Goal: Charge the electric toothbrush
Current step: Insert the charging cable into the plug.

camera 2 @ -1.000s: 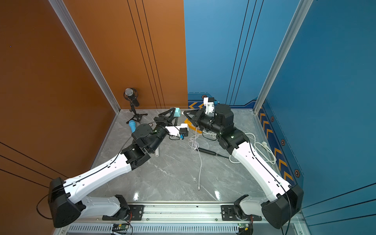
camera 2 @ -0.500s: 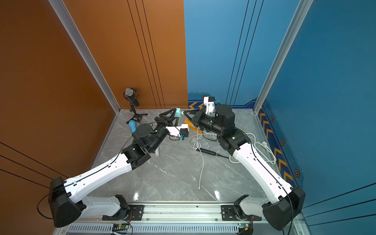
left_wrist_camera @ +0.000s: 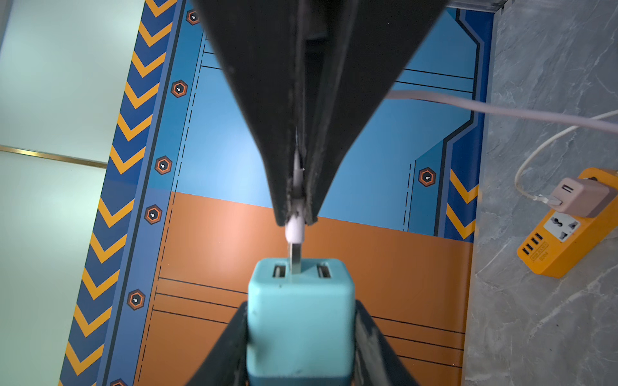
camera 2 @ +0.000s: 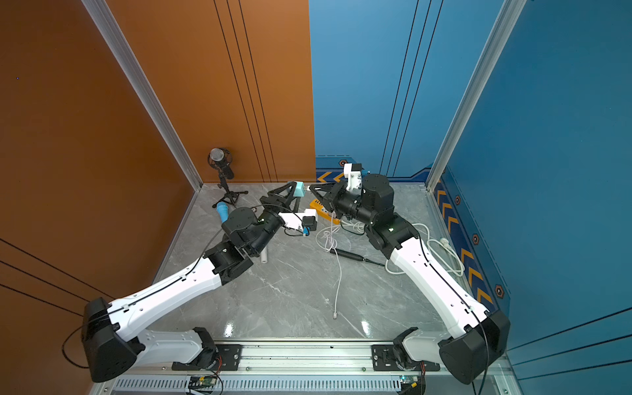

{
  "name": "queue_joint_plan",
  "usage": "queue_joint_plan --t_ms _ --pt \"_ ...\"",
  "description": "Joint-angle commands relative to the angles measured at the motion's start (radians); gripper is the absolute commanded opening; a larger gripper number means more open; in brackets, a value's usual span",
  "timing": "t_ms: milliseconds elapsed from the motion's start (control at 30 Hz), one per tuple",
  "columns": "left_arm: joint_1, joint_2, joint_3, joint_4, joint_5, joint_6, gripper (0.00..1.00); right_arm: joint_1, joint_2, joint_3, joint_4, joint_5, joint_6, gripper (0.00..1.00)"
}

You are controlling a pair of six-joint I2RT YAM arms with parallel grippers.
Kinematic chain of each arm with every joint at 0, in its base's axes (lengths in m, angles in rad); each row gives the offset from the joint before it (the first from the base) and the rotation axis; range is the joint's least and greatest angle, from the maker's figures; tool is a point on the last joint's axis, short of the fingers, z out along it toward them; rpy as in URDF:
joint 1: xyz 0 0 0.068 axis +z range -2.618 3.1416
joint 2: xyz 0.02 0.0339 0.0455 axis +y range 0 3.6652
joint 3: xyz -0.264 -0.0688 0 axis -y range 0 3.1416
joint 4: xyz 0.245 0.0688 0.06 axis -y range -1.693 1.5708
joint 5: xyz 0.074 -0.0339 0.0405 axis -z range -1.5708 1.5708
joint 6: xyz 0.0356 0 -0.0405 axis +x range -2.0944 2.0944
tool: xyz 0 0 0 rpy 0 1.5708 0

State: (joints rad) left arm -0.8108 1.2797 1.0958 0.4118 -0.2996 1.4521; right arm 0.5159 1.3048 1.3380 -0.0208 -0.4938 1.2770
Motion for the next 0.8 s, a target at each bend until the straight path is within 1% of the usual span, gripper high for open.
queue_joint_plan --t_ms 0,200,400,500,667,767 --pt "-0.011 -0.012 0.003 0.035 0.054 0.024 0.06 0.004 0.007 0.027 0.066 -0.044 0.047 0.0" --pt "-0.008 0.001 0.005 0.035 0.052 0.033 0.06 0.009 0.012 0.032 0.087 -0.082 0.086 0.0" --pt "-0.013 -0.003 0.005 0.035 0.061 0.03 0.06 0.009 0.024 0.034 0.071 -0.093 0.074 0.0" --pt "-0.017 -0.004 0.007 0.034 0.066 0.033 0.06 0.007 0.037 0.054 0.01 -0.103 0.037 0.0" --pt "-0.022 -0.003 0.013 0.035 0.079 0.04 0.06 0.006 0.065 0.093 -0.094 -0.177 -0.024 0.0" --pt "-0.034 -0.001 0.013 0.035 0.1 0.054 0.05 0.003 0.08 0.118 -0.153 -0.201 -0.061 0.0"
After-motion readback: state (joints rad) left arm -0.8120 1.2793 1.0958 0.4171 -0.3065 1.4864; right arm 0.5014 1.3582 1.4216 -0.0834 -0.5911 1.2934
